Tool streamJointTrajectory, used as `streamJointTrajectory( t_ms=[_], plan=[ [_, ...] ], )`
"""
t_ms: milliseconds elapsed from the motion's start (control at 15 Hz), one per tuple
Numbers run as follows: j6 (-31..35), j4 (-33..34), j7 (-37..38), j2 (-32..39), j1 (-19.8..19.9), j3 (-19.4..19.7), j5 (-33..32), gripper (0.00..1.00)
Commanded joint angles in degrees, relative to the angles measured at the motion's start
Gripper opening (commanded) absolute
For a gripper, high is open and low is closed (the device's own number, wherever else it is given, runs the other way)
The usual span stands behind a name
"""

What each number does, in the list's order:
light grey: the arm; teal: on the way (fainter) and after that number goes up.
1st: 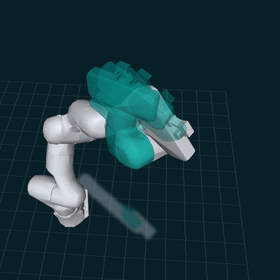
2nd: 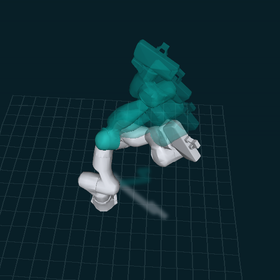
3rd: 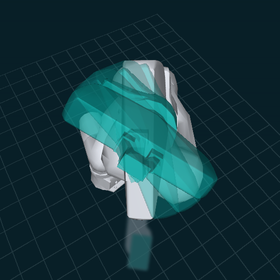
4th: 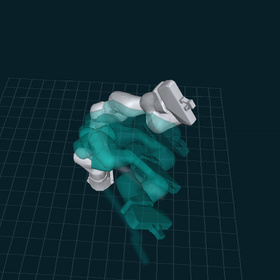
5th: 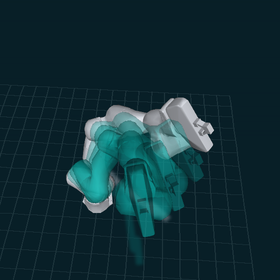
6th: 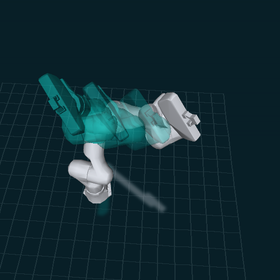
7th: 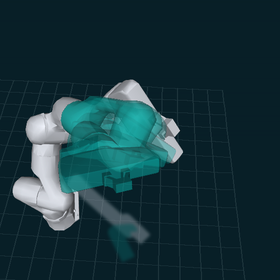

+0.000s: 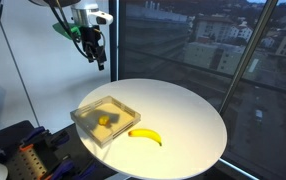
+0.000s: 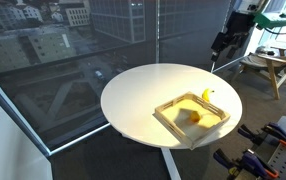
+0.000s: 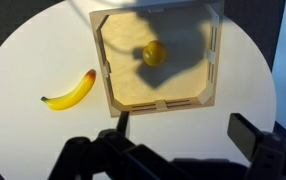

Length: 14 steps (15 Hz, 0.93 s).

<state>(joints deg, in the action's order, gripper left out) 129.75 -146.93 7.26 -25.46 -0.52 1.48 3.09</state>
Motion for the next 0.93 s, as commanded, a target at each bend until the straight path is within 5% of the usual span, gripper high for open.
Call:
streamJointTrajectory(
  t_ms=[0, 867],
  plan=[
    [-1.8, -0.6, -3.6, -3.2, -0.4, 0.6, 2.3, 1.00],
    [-5.3, -0.7, -6.7, -7.8, -1.1, 0.4, 5.2, 1.00]
  ],
)
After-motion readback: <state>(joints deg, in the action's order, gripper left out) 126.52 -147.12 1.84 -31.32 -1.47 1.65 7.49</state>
